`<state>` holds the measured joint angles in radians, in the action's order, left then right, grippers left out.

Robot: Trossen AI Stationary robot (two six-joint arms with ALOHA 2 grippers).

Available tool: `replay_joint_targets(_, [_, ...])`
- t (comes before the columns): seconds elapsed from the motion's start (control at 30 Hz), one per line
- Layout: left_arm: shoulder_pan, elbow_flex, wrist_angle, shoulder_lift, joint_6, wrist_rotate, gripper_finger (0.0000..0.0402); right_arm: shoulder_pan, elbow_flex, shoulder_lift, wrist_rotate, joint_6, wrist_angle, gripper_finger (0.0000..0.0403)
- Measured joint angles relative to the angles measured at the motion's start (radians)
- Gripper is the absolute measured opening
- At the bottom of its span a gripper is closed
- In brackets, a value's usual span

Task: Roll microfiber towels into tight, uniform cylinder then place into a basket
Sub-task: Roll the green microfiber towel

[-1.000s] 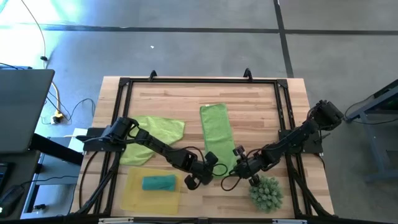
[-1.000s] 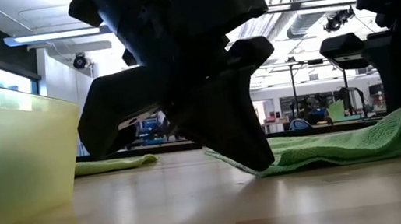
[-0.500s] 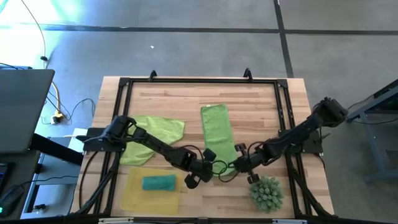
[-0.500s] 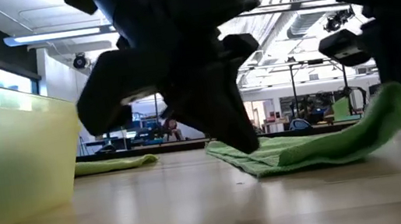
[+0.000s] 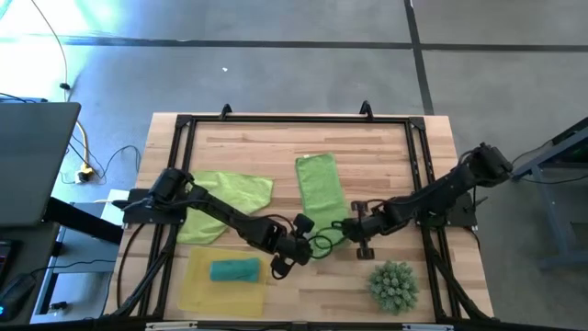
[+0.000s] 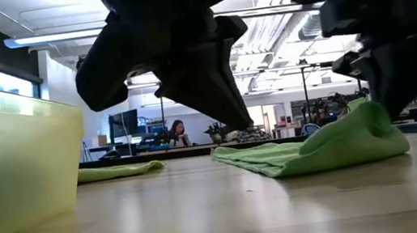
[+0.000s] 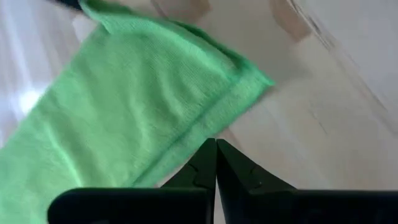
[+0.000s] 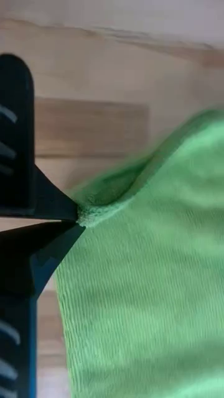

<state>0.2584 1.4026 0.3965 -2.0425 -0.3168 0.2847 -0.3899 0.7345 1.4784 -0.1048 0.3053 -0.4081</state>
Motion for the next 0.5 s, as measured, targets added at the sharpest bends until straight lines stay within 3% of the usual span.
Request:
replay_joint_targets(0.3, [-0.003, -0.001, -0.007, 0.014, -0.032, -0.016, 0.0000, 0.090, 0.000, -0.001, 0.013, 0.191, -0.046, 0.0002])
replay_joint_targets(0.5, [-0.003, -0.001, -0.060, 0.014, -0.085, -0.020, 0.0000, 0.102, 0.000, -0.001, 0.129, 0.284, -0.059, 0.0002])
